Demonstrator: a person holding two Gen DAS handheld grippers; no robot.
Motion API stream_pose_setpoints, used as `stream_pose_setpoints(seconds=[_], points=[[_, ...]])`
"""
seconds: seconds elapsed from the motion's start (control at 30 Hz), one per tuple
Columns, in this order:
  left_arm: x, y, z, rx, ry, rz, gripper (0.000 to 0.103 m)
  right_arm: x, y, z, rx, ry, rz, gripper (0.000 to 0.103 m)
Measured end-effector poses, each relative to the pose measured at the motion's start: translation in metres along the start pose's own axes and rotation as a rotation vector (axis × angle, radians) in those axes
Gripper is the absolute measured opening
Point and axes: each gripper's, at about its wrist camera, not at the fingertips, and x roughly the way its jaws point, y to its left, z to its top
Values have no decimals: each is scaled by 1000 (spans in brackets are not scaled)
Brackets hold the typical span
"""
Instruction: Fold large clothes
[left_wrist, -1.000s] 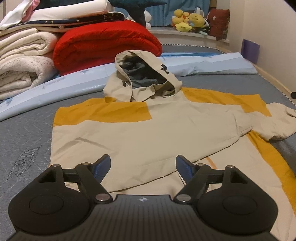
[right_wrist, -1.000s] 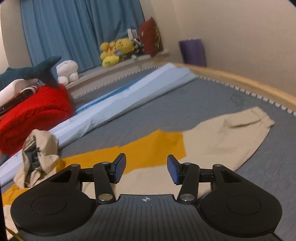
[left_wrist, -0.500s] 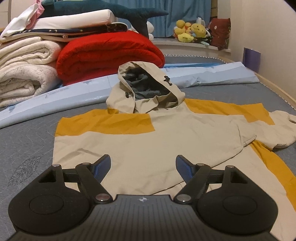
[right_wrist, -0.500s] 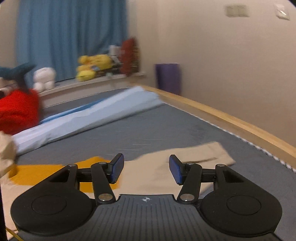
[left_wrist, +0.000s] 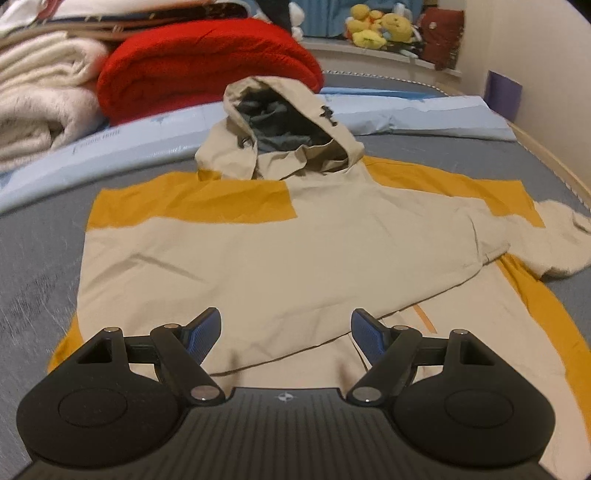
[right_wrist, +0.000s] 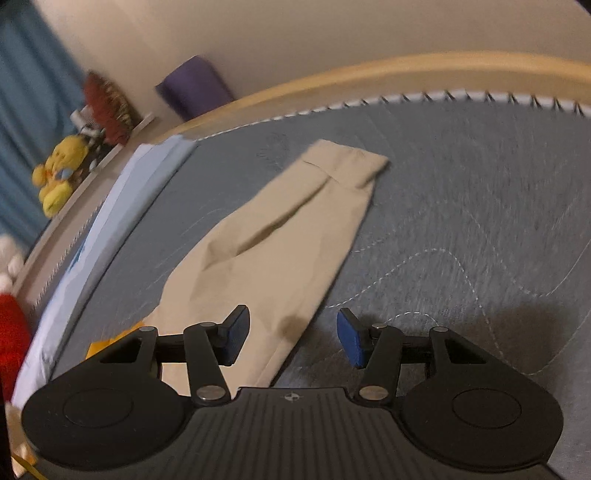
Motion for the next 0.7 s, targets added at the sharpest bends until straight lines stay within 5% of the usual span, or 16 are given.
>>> stream_pose_setpoints(seconds=[0.3,0.37,0.4,0.7], points=[[2,2,1,-9,13,-7,82,30,-14,-4,110,-1,37,32],[3,2,2,-12,13,-8,82,28,-17,-4,140,-13,41,8],[2,3,2,-13,12,-9,82,28,-20,-3,158,-22,43,5],[-7,11,6,-34,-11,-5,82,-3,23,0,46,-198,77,0]])
